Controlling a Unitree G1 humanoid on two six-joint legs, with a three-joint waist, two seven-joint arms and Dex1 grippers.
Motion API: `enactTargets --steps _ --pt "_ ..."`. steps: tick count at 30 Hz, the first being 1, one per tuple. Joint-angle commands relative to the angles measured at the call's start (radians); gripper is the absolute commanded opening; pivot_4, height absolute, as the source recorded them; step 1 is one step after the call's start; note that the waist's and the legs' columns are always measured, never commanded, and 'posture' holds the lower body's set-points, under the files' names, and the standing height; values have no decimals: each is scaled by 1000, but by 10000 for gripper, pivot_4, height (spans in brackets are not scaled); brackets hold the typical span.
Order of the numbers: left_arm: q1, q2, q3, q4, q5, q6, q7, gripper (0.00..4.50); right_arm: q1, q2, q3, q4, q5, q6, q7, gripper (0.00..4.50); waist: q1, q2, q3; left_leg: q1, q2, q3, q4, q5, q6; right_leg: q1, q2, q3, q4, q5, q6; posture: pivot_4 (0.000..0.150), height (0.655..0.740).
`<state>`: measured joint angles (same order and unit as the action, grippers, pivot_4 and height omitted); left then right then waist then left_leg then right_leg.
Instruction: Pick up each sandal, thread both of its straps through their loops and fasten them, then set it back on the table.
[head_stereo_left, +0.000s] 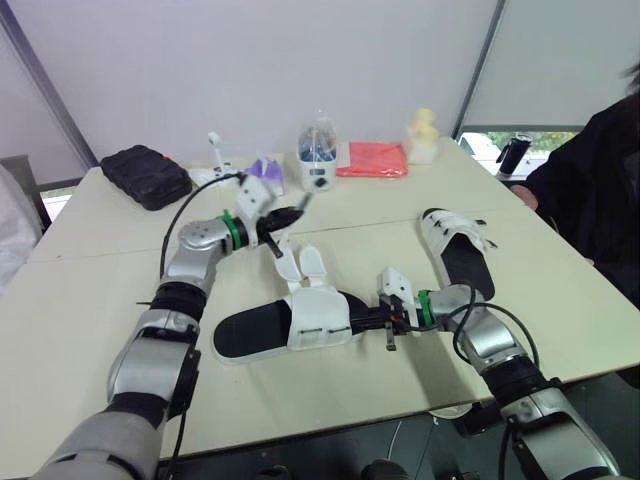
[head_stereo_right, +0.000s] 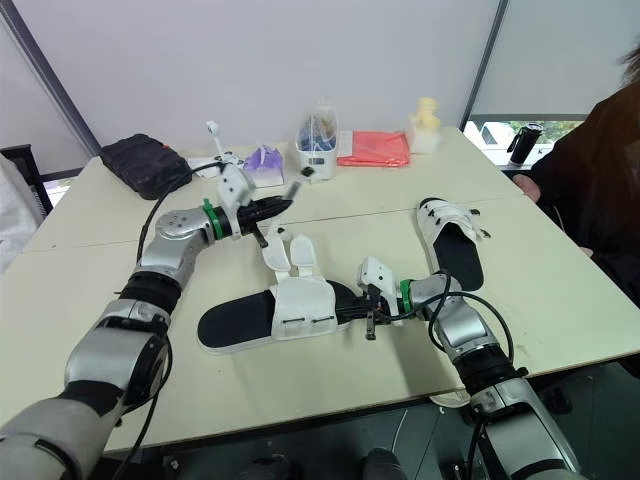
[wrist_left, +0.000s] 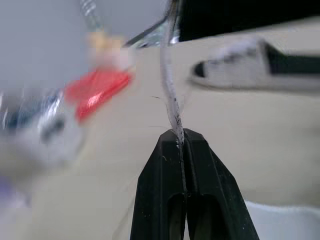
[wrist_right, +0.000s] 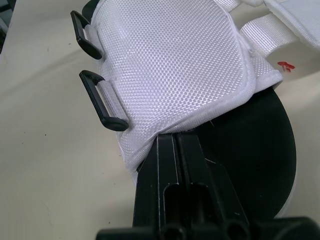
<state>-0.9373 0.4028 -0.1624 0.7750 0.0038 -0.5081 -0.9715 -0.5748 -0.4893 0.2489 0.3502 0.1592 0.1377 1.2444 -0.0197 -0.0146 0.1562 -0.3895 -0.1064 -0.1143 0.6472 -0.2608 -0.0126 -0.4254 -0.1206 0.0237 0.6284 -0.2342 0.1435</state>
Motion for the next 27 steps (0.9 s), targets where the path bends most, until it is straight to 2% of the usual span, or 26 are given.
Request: enactTargets --steps 1,4,6,10,15,17,20,27 --pt "-6 104 -91 29 266 -487 139 288 3 -6 25 29 -36 -8 5 0 2 0 0 0 0 0 0 0 0 0 0 0 0 0 0 1500 7400" --pt "-55 186 -130 85 574 -747 431 288 1 -6 24 35 -37 -15 4 0 7 0 0 0 0 0 0 0 0 0 0 0 -1 1 -1 1500 7400" --pt "-87 231 -170 88 788 -793 675 288 4 -4 24 35 -38 -18 1 0 9 0 0 0 0 0 0 0 1 0 0 0 -1 1 -1 1500 7400" --pt "-151 302 -334 28 1184 -737 1255 288 9 1 24 32 -42 -21 -6 0 10 0 0 0 -1 0 1 -3 6 1 0 0 0 0 -1 1500 7400" --pt "-233 363 -654 -17 1558 -601 1878 288 13 -3 19 34 -42 -26 -11 0 7 0 0 0 -2 0 1 -3 6 0 1 0 1 0 0 1500 7400" --pt "-263 372 -768 -4 1656 -535 2061 288 13 -4 19 34 -43 -25 -13 0 8 0 0 0 -2 0 1 -3 6 0 1 0 2 0 0 1500 7400" --pt "-308 363 -883 62 1741 -434 2250 288 14 -2 17 35 -42 -22 -18 0 9 -1 0 0 -2 0 1 -3 6 0 1 -1 2 0 0 1500 7400" --pt "-363 330 -1039 166 1787 -338 2444 288 15 5 16 42 -43 -23 -27 0 7 -1 0 0 -2 0 1 -3 7 0 1 -1 2 0 0 1500 7400"
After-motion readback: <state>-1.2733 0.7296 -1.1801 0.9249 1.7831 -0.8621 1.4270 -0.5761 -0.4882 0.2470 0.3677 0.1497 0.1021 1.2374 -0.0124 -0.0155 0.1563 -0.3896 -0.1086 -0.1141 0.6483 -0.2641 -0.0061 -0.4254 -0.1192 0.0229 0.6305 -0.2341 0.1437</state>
